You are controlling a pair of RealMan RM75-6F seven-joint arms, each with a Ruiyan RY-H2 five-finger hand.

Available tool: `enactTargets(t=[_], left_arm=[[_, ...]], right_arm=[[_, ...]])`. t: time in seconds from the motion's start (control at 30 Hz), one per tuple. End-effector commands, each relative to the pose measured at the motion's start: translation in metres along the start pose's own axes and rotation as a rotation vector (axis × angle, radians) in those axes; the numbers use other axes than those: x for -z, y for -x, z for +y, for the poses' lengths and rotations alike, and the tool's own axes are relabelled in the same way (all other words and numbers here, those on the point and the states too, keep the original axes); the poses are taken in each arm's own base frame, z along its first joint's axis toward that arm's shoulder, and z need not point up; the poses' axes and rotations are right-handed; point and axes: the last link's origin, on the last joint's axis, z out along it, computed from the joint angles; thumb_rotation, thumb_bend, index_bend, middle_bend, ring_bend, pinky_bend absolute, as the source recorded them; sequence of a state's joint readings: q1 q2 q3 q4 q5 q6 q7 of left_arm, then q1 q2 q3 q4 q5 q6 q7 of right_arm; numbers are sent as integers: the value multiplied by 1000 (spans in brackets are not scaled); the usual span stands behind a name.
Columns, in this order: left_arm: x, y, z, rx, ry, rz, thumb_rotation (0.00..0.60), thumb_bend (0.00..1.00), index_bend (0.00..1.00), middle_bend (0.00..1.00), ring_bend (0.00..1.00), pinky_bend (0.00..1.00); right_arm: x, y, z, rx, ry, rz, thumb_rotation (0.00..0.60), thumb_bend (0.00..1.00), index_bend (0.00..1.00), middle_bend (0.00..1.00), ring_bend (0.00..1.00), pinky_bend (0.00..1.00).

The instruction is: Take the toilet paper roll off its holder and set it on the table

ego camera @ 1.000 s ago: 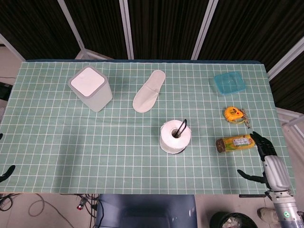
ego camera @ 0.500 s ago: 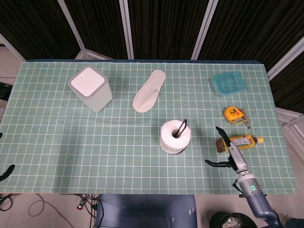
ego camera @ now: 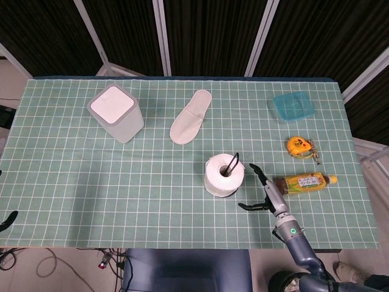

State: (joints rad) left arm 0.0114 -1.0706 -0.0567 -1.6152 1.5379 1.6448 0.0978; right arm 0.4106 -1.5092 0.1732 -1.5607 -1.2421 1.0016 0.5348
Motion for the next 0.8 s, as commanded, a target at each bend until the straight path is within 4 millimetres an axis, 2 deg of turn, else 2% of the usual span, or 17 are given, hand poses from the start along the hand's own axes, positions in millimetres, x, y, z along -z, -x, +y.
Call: enactTargets(t=[0.03, 0.4, 0.8], left_arm=[[0, 0, -1, -1, -3, -1, 600, 175, 53, 0, 0, 15], [-2, 2, -3, -7, -16, -9, 600, 176, 53, 0, 0, 15], [-3, 4, -2, -13, -15, -15, 600, 176, 53, 0, 0, 15]], right_arm=[[-10, 8, -1, 5, 2, -6, 600, 0, 0, 0, 0, 0], [-37, 24, -6, -26, 24, -5, 600, 0, 0, 0, 0, 0], [-54, 39, -22, -35, 15, -27, 600, 0, 0, 0, 0, 0]])
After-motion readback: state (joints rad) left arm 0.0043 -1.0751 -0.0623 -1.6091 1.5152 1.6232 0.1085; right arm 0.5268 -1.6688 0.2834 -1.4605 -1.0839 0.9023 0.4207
